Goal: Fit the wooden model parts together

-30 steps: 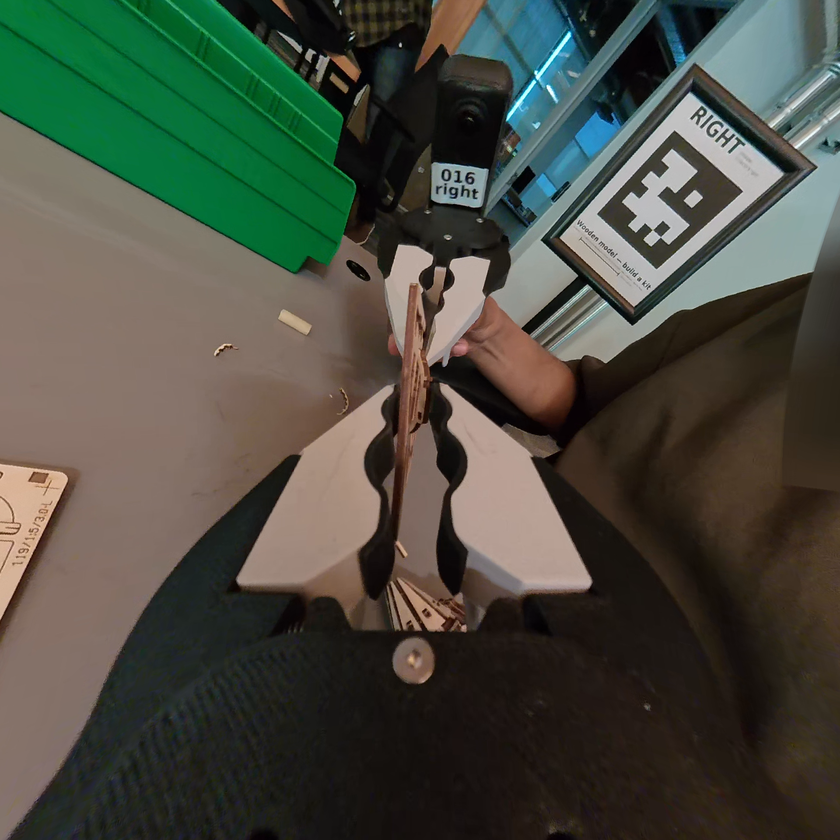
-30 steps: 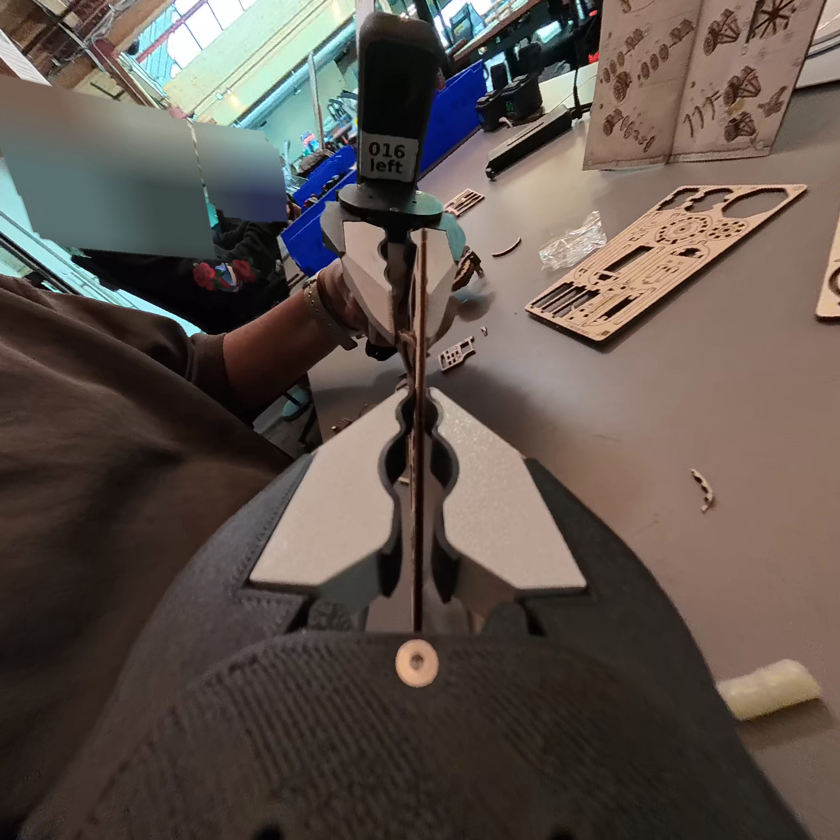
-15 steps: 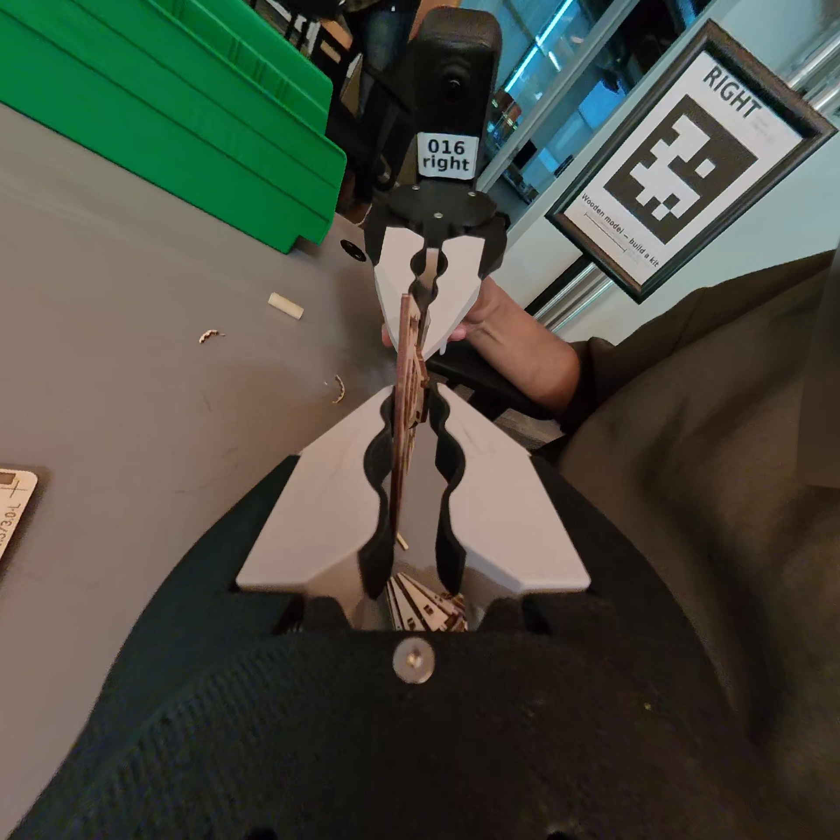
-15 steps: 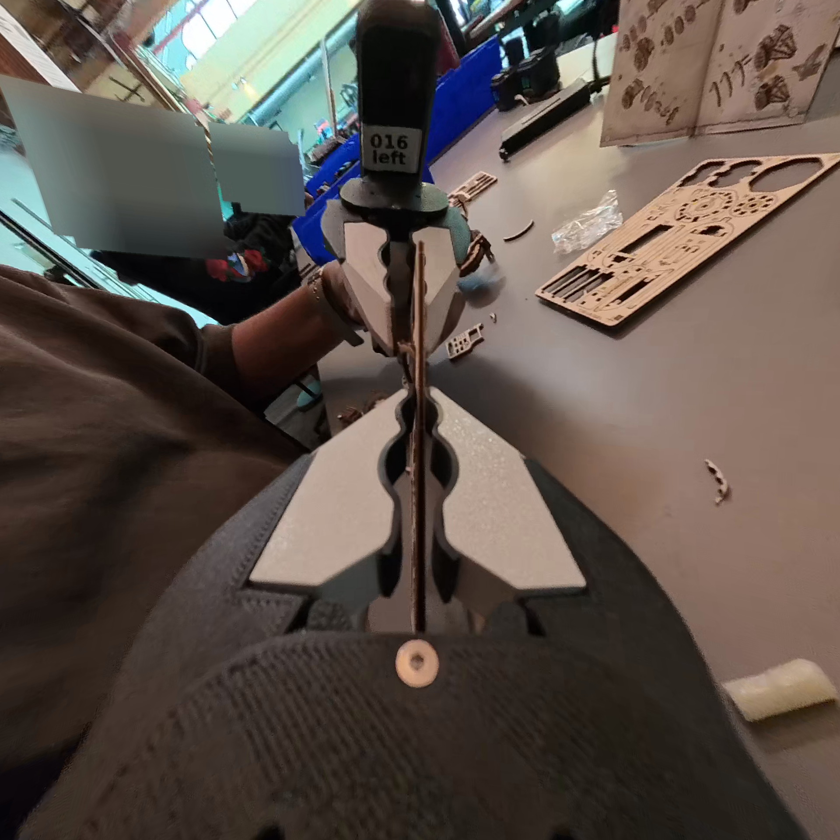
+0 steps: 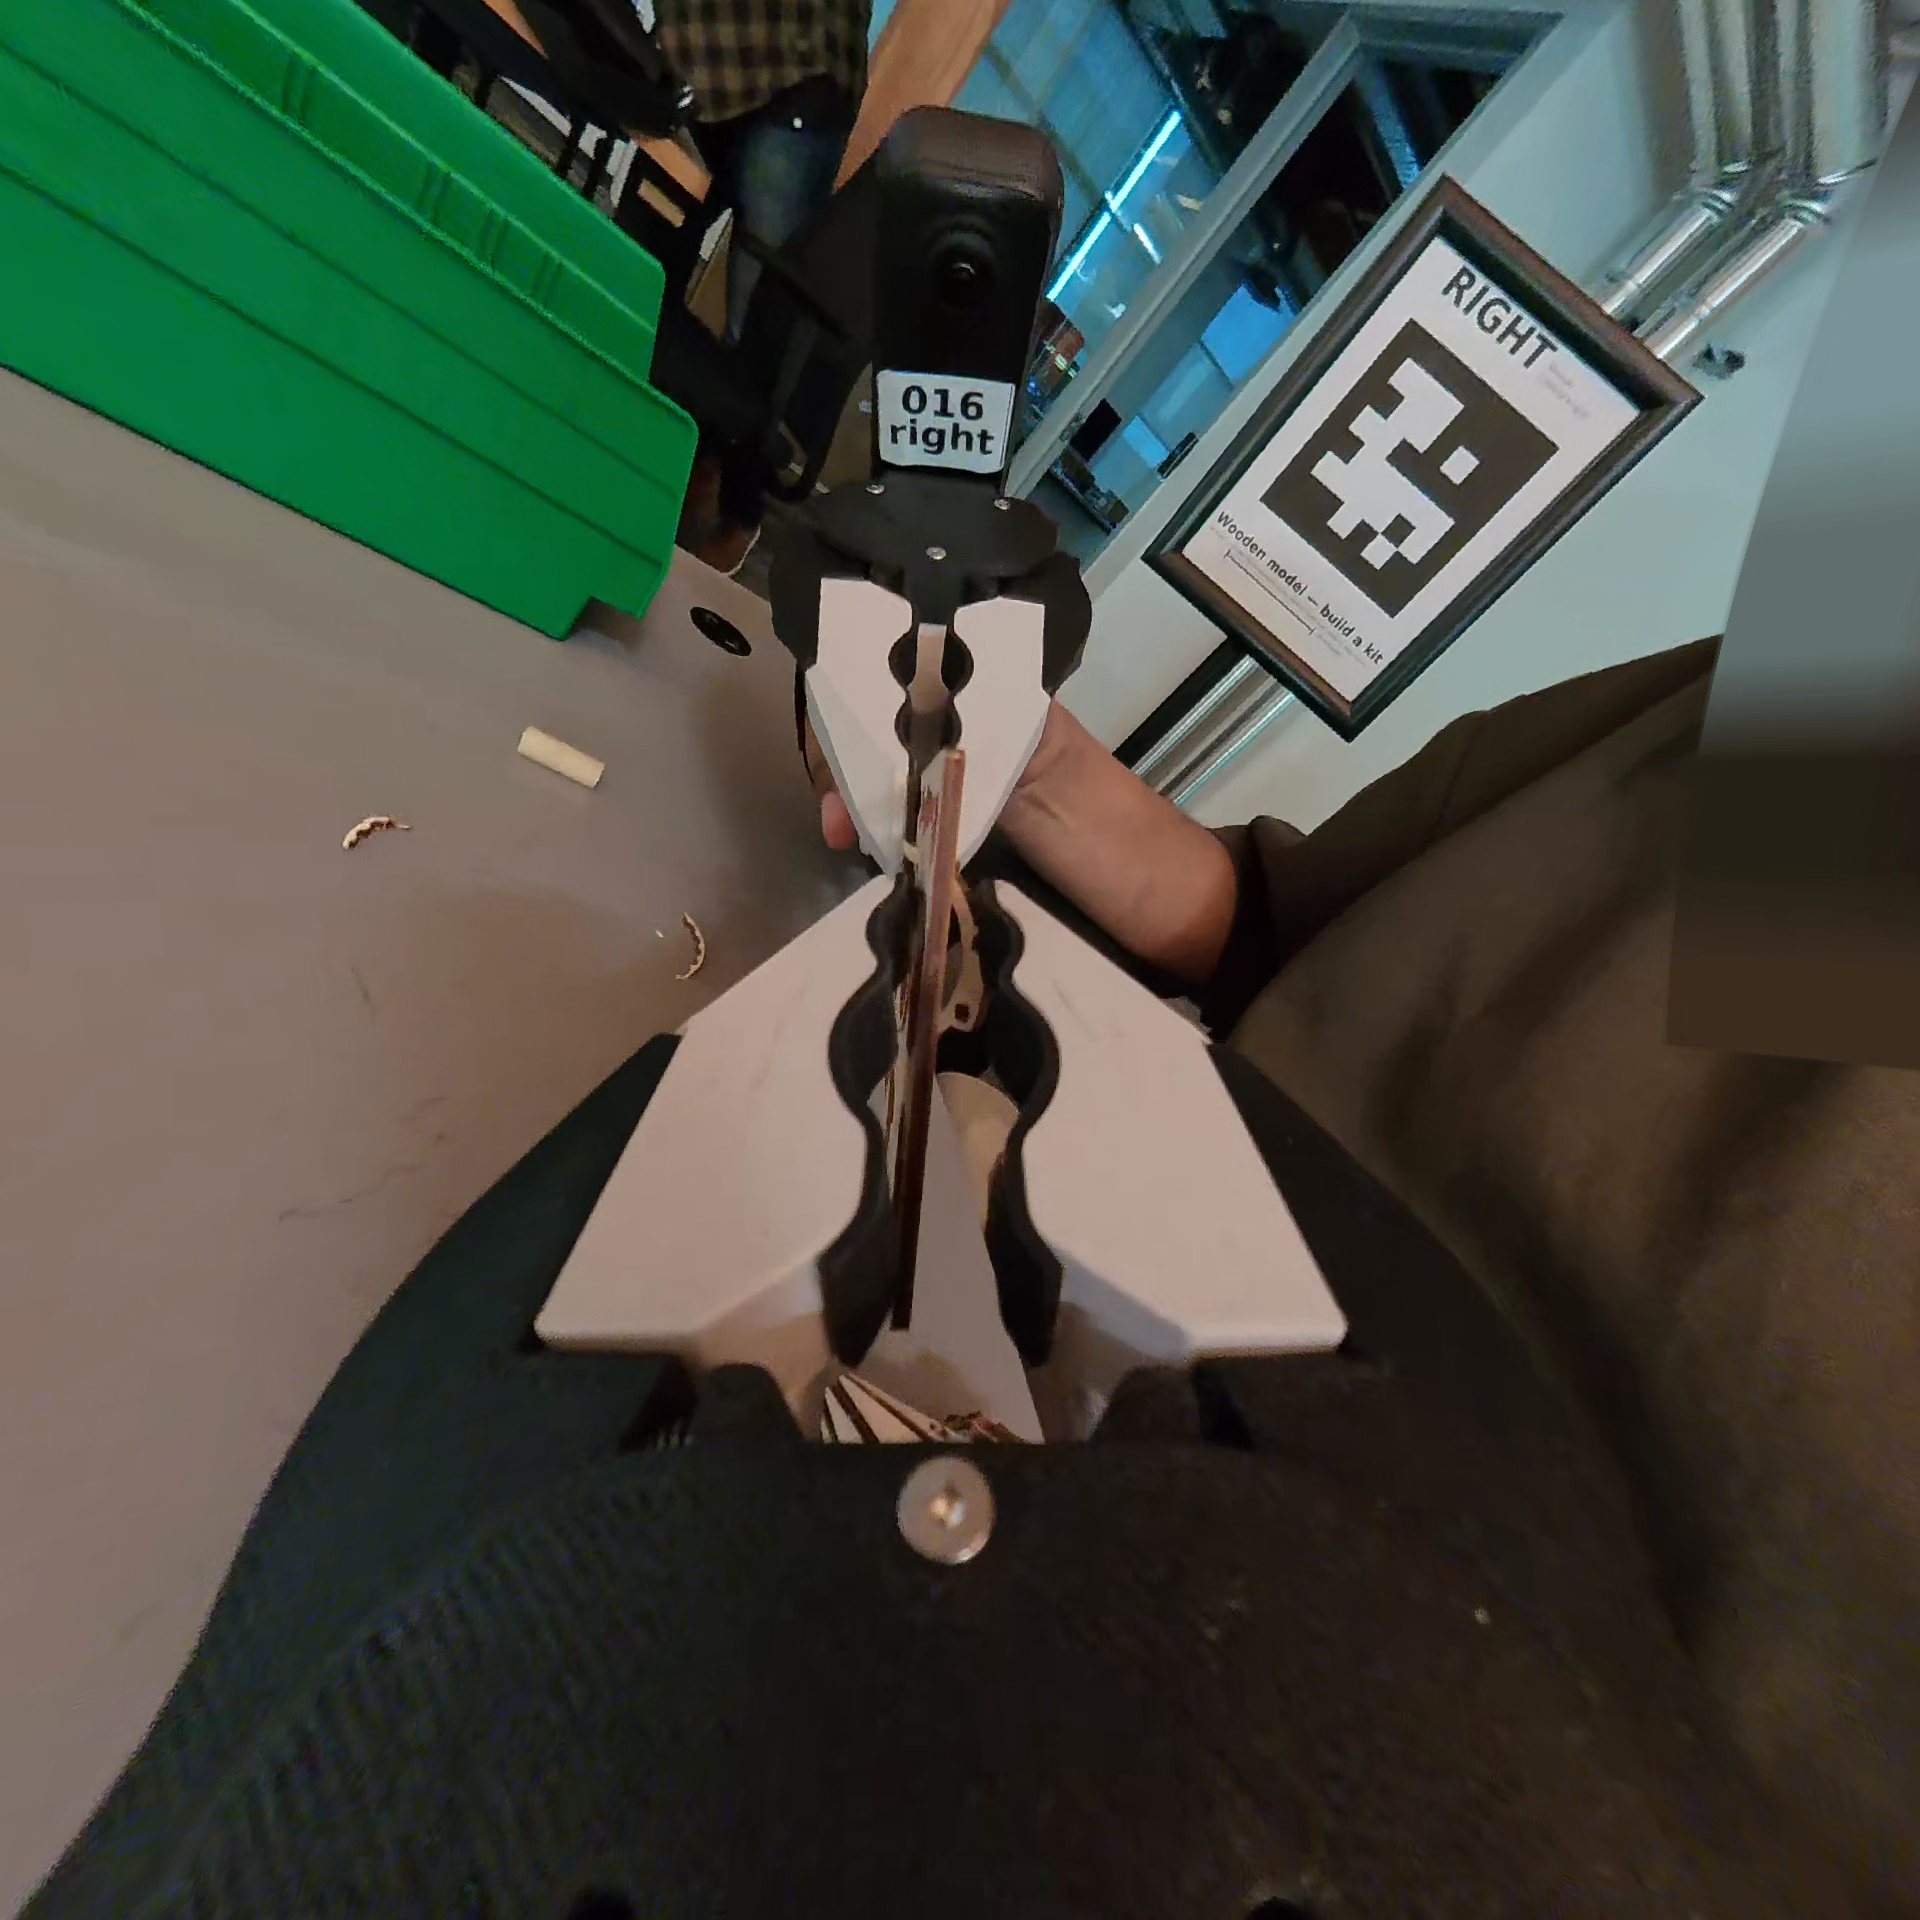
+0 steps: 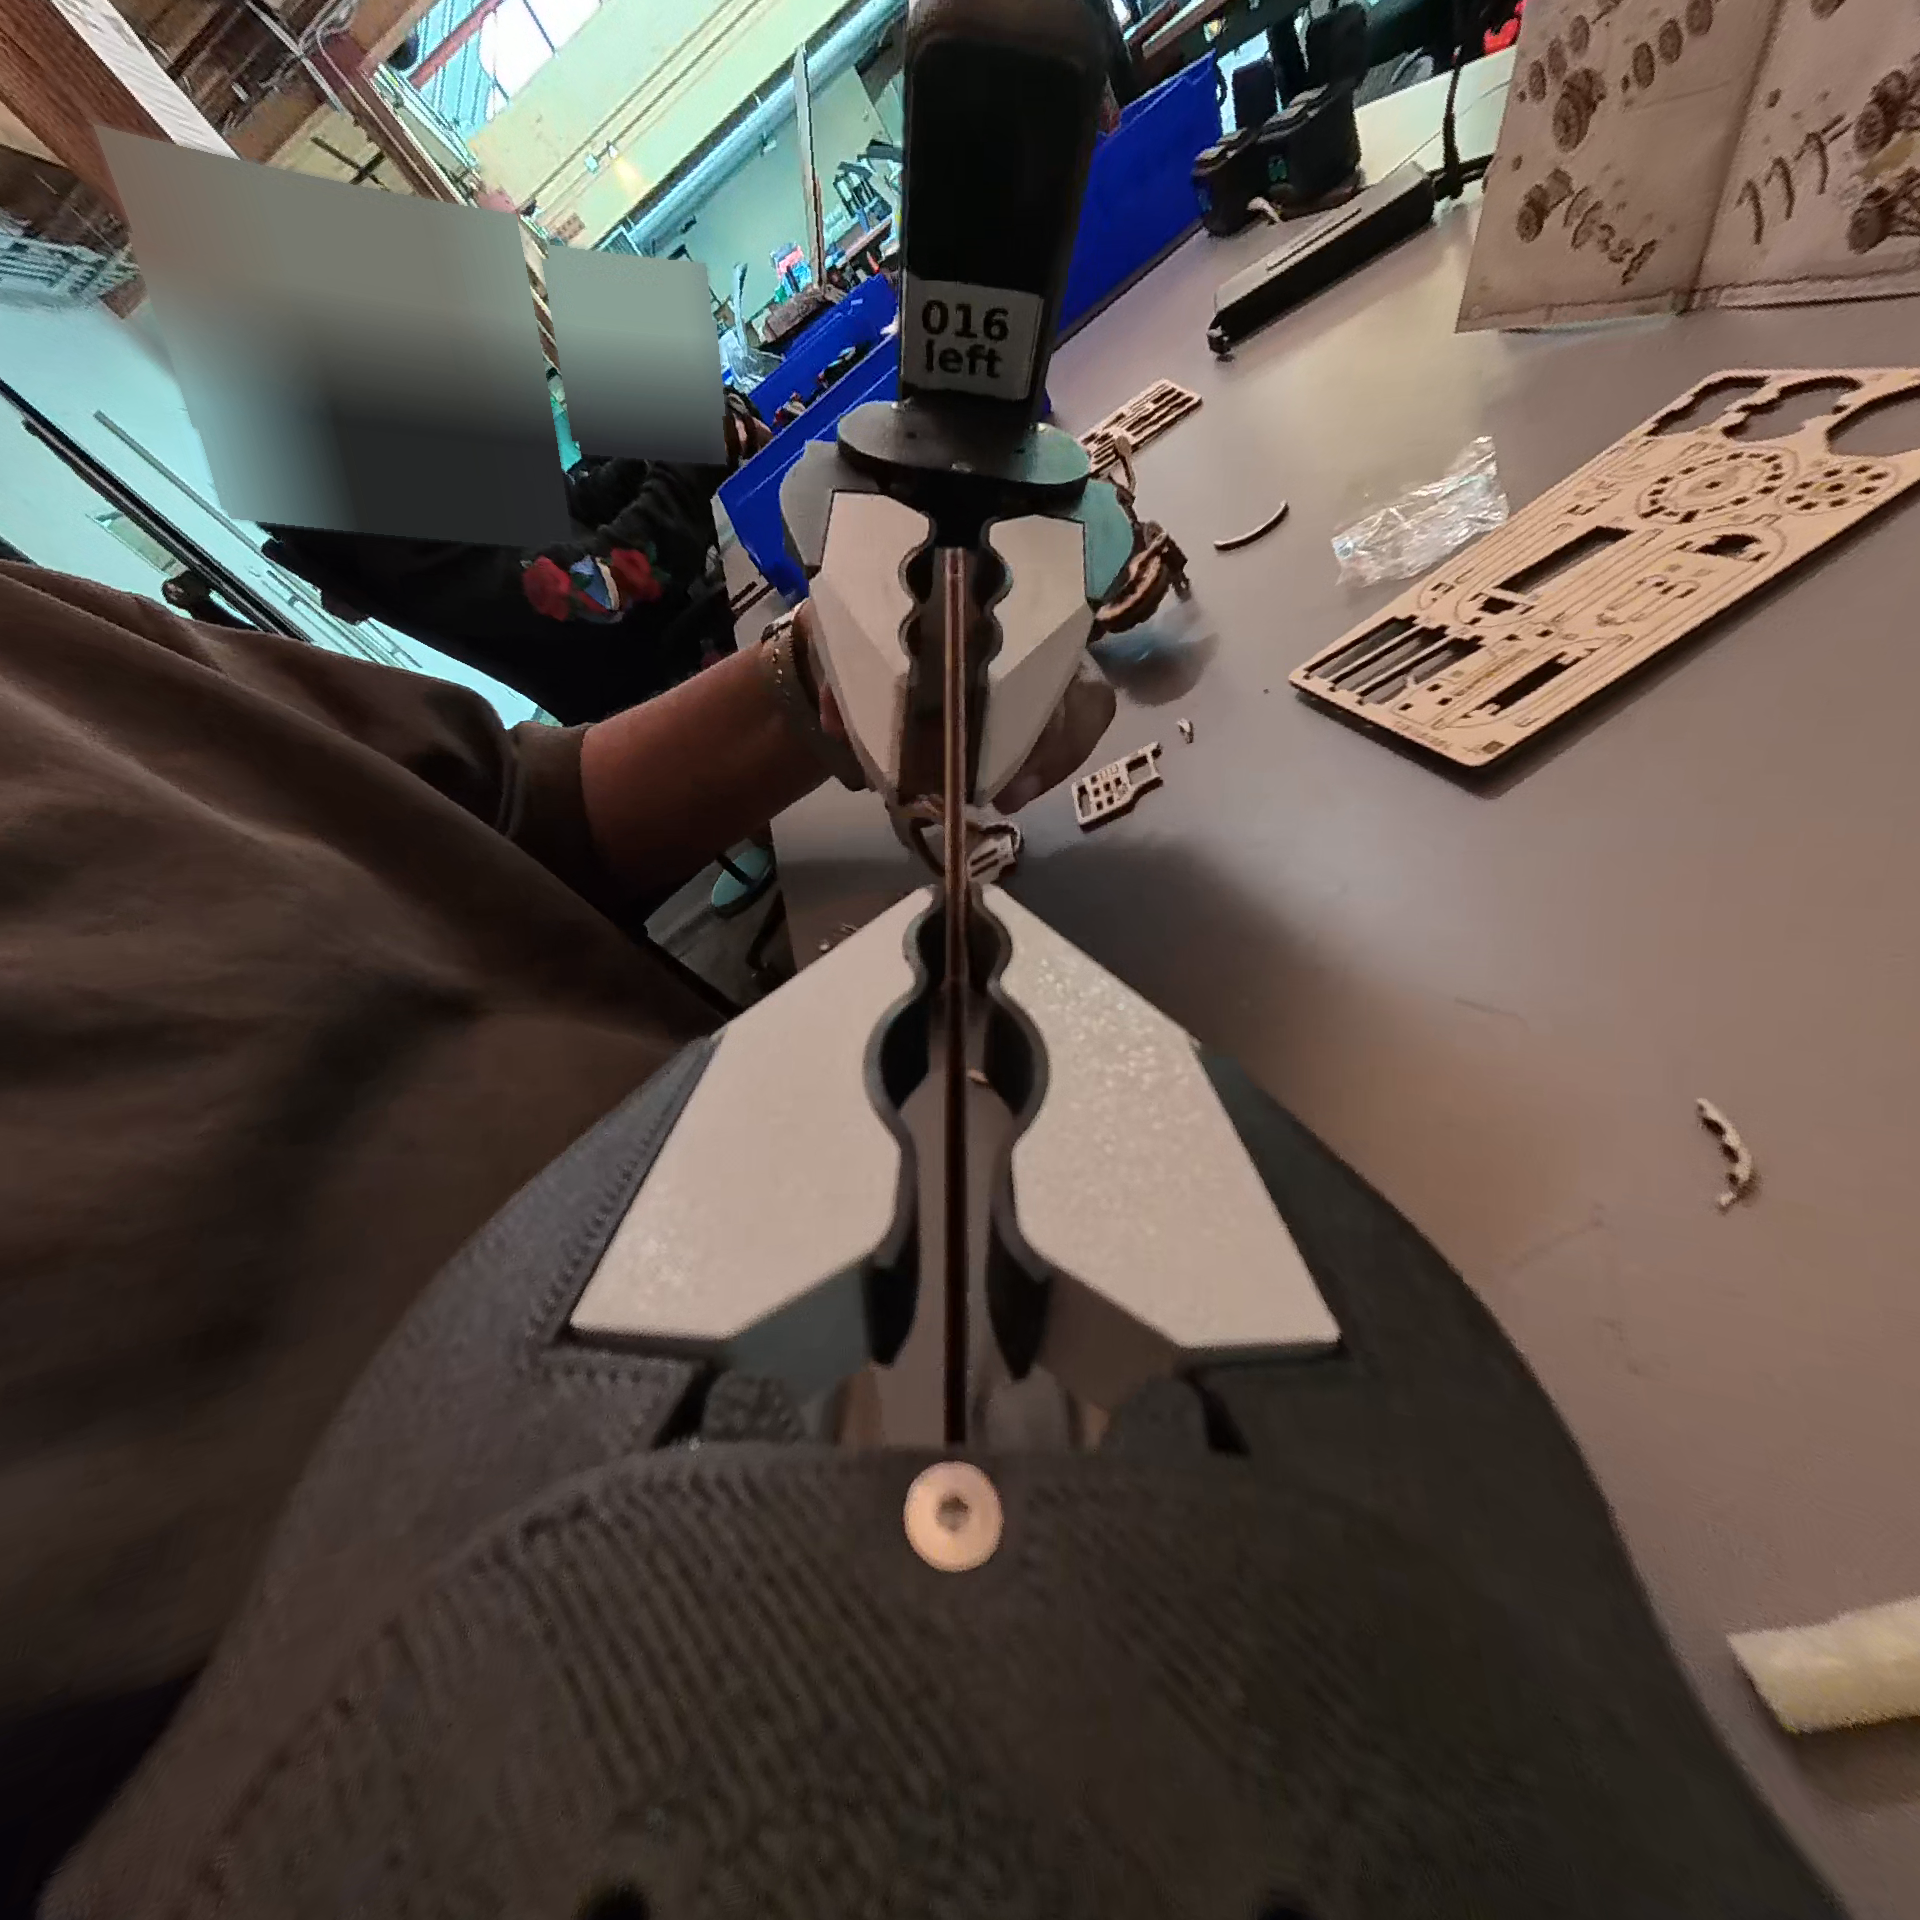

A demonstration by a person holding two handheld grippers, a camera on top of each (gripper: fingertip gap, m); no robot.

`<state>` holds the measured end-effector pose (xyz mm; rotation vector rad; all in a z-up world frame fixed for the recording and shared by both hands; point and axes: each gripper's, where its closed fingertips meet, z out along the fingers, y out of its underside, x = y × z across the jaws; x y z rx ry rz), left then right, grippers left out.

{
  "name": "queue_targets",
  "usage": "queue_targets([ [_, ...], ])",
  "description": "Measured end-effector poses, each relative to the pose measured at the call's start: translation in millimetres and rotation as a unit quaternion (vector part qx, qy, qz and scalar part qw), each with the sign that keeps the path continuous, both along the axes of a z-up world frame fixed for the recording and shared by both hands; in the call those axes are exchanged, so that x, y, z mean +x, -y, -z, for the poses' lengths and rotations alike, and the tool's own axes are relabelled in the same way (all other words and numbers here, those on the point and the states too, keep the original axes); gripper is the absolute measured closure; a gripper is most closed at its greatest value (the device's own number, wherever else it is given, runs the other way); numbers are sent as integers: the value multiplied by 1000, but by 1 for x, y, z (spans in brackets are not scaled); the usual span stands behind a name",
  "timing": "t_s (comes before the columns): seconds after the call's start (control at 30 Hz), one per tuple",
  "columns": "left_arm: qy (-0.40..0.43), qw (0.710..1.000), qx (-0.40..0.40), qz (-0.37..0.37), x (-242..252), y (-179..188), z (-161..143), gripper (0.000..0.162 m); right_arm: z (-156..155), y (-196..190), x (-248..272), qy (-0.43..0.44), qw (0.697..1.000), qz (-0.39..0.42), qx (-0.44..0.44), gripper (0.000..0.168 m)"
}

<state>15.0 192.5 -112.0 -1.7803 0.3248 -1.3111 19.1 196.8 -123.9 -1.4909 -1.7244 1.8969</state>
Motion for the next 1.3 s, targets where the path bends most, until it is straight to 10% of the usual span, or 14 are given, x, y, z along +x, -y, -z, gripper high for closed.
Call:
queue_targets([
  [0.73,-16,999,-3,-37,-6,-8,4,161,2,-6,-1,3,1000,12,4,168],
  [0.87,-31,999,-21,-35,-9,-6,11,136,-2,-14,-1,-5,1000,28,1,168],
  [1.3,-154,982,8,-109,-19,-16,21,152,-2,-25,-4,8,998,64,-10,168],
])
